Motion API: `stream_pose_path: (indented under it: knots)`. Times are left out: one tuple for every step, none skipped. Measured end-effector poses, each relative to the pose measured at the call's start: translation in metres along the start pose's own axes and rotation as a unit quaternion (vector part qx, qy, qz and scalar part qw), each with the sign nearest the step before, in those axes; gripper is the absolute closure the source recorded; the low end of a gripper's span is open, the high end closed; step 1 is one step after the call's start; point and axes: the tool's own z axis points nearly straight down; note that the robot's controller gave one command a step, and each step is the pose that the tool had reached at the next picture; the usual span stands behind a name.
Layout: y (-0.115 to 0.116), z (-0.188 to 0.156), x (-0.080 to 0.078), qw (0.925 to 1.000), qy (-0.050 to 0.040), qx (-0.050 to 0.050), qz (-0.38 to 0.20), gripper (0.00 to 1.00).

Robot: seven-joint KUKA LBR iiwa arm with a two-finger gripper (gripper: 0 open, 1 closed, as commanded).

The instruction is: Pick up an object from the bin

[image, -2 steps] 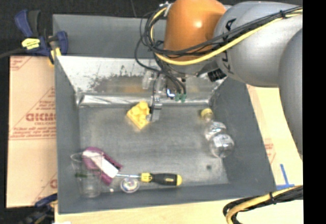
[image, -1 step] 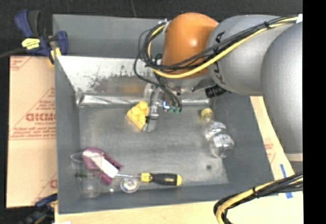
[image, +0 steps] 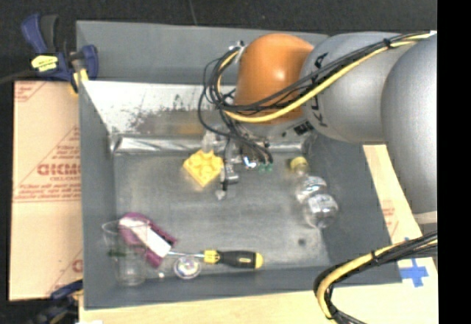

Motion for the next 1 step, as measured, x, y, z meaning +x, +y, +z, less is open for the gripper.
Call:
stream_pose_path:
  knots:
    - [-0.008, 0.0378, 0.0119, 1.0, 0.0, 0.0, 0.003, 0.0]
